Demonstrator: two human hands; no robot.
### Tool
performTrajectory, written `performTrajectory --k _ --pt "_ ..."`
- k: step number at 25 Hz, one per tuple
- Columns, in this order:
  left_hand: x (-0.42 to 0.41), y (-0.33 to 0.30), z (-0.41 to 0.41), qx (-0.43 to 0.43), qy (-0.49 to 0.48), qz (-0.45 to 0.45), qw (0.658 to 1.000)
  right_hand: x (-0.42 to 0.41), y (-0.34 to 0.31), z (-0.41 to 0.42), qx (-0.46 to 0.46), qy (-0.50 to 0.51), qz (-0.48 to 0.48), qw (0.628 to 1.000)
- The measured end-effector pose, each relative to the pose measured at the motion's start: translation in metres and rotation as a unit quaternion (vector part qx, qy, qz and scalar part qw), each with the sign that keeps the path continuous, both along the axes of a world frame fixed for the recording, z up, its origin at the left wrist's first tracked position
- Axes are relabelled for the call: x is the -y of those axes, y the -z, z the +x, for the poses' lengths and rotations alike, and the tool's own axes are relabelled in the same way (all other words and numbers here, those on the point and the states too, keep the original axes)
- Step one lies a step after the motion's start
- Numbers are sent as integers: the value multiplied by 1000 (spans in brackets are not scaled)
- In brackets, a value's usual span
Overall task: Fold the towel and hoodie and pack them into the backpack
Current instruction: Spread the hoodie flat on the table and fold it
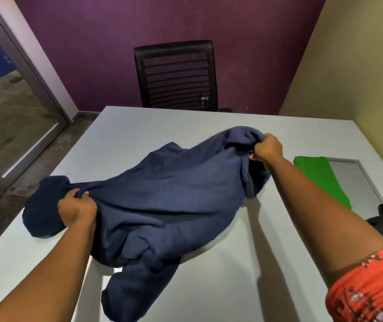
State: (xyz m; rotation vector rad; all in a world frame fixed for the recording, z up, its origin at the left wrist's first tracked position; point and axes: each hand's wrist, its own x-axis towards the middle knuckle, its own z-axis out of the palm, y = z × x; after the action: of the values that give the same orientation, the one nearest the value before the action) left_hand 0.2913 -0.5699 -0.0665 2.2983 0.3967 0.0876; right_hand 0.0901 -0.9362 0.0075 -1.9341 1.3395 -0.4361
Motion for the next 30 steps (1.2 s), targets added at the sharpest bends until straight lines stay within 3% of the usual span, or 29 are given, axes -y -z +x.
performTrajectory --k 3,6,8,11,13,16,19,23,26,30 --pt "6 -14 4 80 -36 -49 995 -6 -5 17 148 -160 31 976" --pt "8 -5 -5 56 -27 2 998 -19 25 14 22 -282 22 959" --pt "12 10 -24 112 77 110 985 -41 49 3 -24 -291 -23 956" --pt "15 33 -61 226 341 236 881 -89 73 -12 -43 -228 -61 971" --pt "13 45 -75 219 418 276 837 -102 89 -18 -86 -122 -21 989" --pt "3 60 -81 139 385 300 862 -105 108 -21 -136 36 196 970" --pt "-9 68 -77 42 341 296 891 -106 118 -11 -91 16 333 938" --pt "-7 65 -77 -40 331 285 899 -103 117 -9 -96 -30 331 938" --pt "-8 63 -71 -69 350 323 876 -95 99 -11 -74 -59 333 938" --pt "-15 52 -56 -67 323 307 893 -69 59 -20 -78 -78 231 967"
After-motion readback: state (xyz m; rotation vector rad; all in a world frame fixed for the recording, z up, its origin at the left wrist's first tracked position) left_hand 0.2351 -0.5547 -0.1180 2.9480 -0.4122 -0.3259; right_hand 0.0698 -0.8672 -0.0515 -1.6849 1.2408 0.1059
